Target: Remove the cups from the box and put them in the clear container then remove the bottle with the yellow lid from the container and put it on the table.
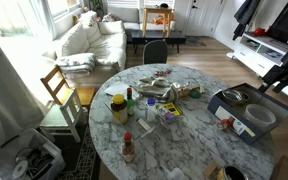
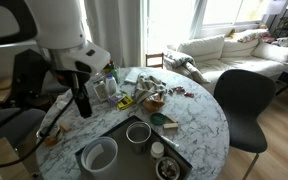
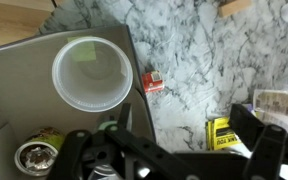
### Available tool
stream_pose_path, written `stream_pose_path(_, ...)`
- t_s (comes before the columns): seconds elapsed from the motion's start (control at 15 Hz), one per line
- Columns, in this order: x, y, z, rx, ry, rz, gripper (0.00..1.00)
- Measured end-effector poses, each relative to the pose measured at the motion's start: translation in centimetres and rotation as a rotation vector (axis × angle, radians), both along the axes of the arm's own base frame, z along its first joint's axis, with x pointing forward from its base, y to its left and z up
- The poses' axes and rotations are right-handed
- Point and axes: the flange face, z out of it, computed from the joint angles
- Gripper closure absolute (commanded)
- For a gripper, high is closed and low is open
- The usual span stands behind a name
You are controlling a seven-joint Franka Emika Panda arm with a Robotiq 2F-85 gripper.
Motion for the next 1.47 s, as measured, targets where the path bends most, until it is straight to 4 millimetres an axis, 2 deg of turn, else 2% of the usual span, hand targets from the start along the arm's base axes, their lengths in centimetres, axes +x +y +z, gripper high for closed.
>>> stream_pose_path(0.27, 2.3, -2.1, -4.3, -0.039, -0.042, -0.214, 0.00)
stream_pose_path(0.6, 3.2, -5.0, -8.4, -0.096, -0.043, -0.485, 0.00)
stream_pose_path(0.73, 3.4, -5.1, -9.1, -0.095, -0.029, -0.536, 0.00)
stream_pose_path(1.0, 3.6, -5.2, -8.9, -0.096, -0.028, -0.565, 0.00)
stream_pose_path(1.2, 3.9, -6.2, -8.9, -0.109, -0.006, -0.715, 0.00)
stream_pose_path(1.47, 4.6, -7.1, -10.5, -0.116, 0.100, -0.892, 0.00)
